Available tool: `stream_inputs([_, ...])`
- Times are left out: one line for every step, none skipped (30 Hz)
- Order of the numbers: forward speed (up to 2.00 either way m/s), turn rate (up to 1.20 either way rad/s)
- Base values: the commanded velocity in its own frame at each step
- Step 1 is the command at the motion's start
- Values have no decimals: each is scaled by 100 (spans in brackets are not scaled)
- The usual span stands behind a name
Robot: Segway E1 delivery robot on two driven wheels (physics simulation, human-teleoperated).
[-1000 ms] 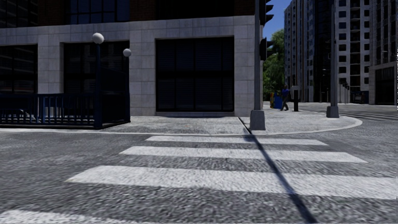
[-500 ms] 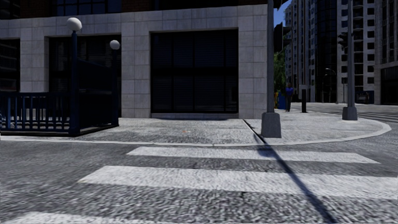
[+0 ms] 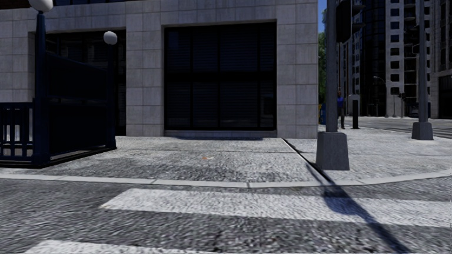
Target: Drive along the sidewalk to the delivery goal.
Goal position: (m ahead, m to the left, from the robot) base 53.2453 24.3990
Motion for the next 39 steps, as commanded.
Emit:
stream_inputs([200, -10])
stream_inputs([200, -17])
stream_inputs([200, -19])
stream_inputs([200, -19])
stream_inputs([200, -20])
stream_inputs([200, -21])
stream_inputs([200, -27])
stream_inputs([200, -36])
stream_inputs([200, -36])
stream_inputs([200, -38])
stream_inputs([200, -39])
stream_inputs([200, -39])
stream_inputs([192, -39])
stream_inputs([187, -39])
stream_inputs([179, -39])
stream_inputs([171, -39])
stream_inputs([171, -39])
stream_inputs([164, -39])
stream_inputs([161, -39])
stream_inputs([160, -39])
stream_inputs([160, -39])
stream_inputs([160, -39])
stream_inputs([160, -39])
stream_inputs([160, -39])
stream_inputs([160, -39])
stream_inputs([160, -39])
stream_inputs([160, -39])
stream_inputs([160, -39])
stream_inputs([158, -39])
stream_inputs([154, -39])
stream_inputs([147, -39])
stream_inputs([142, -39])
stream_inputs([142, -39])
stream_inputs([141, -39])
stream_inputs([141, -36])
stream_inputs([140, -16])
stream_inputs([140, 0])
stream_inputs([140, 0])
stream_inputs([140, 0])
